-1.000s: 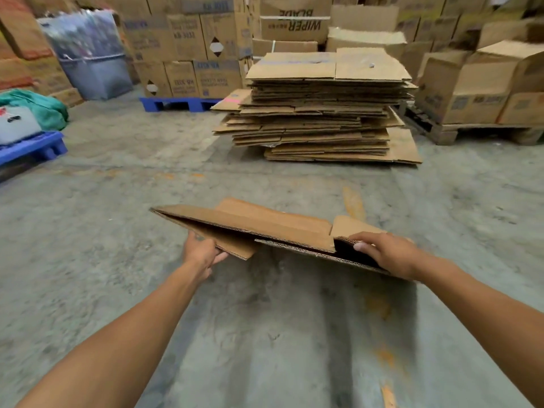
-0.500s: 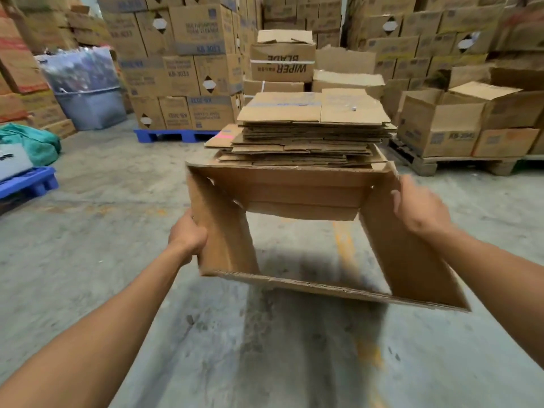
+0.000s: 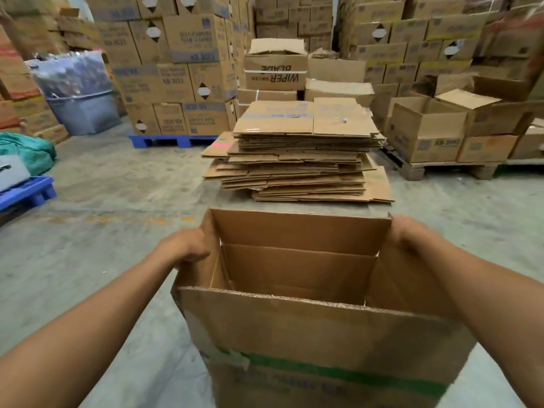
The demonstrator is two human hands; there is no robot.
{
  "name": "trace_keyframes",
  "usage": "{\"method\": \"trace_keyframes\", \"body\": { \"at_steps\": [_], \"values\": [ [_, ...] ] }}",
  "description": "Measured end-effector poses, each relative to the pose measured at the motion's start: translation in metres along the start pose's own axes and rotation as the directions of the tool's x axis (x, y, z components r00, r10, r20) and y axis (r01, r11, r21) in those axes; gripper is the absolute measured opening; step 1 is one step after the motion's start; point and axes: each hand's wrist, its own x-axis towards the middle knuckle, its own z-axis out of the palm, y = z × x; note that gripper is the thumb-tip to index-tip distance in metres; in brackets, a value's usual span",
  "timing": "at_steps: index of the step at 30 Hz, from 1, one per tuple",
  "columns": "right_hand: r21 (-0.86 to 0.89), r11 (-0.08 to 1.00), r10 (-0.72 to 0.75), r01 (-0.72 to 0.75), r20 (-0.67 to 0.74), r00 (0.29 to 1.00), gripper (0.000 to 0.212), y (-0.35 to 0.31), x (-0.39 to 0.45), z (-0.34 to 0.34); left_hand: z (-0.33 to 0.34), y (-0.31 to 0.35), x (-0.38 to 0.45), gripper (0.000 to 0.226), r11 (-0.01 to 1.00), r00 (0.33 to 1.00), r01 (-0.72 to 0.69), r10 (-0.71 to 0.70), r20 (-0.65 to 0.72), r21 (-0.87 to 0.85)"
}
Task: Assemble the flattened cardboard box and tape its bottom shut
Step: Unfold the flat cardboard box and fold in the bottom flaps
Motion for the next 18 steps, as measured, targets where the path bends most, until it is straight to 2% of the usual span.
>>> {"method": "trace_keyframes", "body": {
  "at_steps": [2, 4, 6, 8, 10, 13, 15, 18],
  "values": [
    [0.052, 0.997, 0.058, -0.056, -0.041, 0.997, 0.043, 0.001, -0.019, 0.008, 0.014, 0.001, 0.004, 0.041, 0.997, 0.994, 0.005, 0.003, -0.108, 0.078],
    [0.098, 0.993, 0.083, -0.07, -0.133, 0.988, 0.056, 0.0, -0.028, 0.017, 0.03, 0.002, 0.002, 0.049, 0.997, 0.981, 0.066, -0.057, -0.184, 0.046],
    [0.14, 0.989, 0.003, 0.042, -0.308, 0.951, 0.061, -0.002, -0.031, 0.022, 0.045, 0.001, 0.001, 0.051, 0.996, 0.966, 0.08, -0.065, -0.249, 0.049],
    [0.01, 0.982, -0.172, 0.189, -0.371, 0.913, 0.049, -0.004, -0.033, 0.022, 0.053, 0.0, 0.001, 0.052, 0.994, 0.955, 0.057, -0.028, -0.296, 0.089],
    [-0.161, 0.961, -0.266, 0.225, -0.317, 0.91, 0.036, -0.002, -0.034, 0.022, 0.056, 0.001, -0.001, 0.057, 0.992, 0.95, 0.052, -0.015, -0.312, 0.113],
    [-0.294, 0.934, -0.284, 0.201, -0.271, 0.92, 0.039, 0.0, -0.031, 0.023, 0.057, 0.001, -0.005, 0.069, 0.99, 0.944, 0.047, 0.001, -0.329, 0.136],
    [-0.294, 0.937, -0.254, 0.189, -0.199, 0.946, 0.052, -0.001, -0.027, 0.024, 0.059, 0.0, -0.006, 0.069, 0.989, 0.936, 0.035, 0.018, -0.352, 0.144],
    [-0.181, 0.976, -0.135, 0.121, -0.07, 0.988, 0.073, -0.008, -0.015, 0.021, 0.061, -0.003, -0.012, 0.069, 0.986, 0.933, 0.009, 0.051, -0.357, 0.164]
  ]
}}
